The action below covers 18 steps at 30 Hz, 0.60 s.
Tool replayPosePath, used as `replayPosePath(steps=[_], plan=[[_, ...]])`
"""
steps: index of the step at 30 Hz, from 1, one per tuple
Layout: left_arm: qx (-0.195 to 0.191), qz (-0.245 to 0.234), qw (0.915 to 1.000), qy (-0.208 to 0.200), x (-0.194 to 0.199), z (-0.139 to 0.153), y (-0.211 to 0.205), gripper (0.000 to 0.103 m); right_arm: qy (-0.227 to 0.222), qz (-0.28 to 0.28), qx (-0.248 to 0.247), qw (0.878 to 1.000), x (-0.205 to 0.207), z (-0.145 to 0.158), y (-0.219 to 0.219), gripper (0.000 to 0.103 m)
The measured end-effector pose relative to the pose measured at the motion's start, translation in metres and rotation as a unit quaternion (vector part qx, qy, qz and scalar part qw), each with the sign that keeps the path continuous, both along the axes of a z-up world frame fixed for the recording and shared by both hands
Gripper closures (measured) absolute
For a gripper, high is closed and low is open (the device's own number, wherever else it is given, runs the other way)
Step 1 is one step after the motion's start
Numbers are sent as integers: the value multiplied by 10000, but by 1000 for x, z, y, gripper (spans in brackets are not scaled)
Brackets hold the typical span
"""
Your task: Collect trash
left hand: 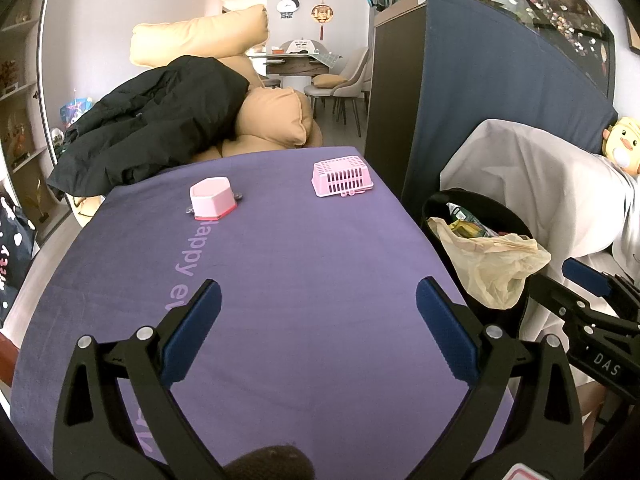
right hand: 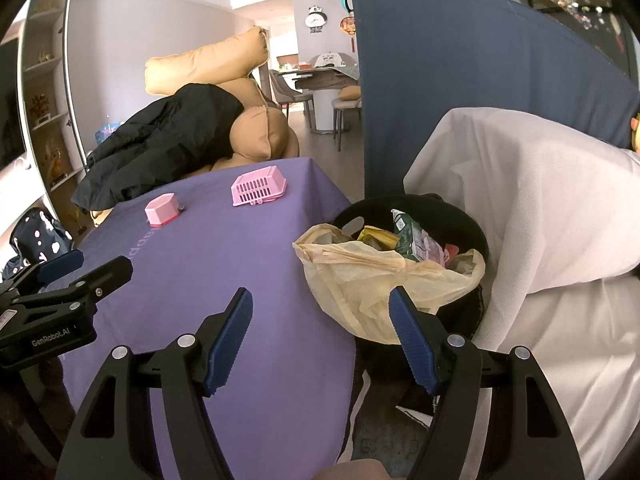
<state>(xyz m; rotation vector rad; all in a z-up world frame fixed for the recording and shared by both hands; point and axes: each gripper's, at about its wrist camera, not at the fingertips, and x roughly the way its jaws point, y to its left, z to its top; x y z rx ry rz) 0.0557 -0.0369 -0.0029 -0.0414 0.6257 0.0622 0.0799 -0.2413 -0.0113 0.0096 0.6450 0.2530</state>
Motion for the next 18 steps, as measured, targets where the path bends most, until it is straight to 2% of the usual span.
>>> replayPosePath(steps=[18], plan=[[-22,5,10000,56,0,1,-2,10,16,-17,-4,10000,0,-2,-1,36]])
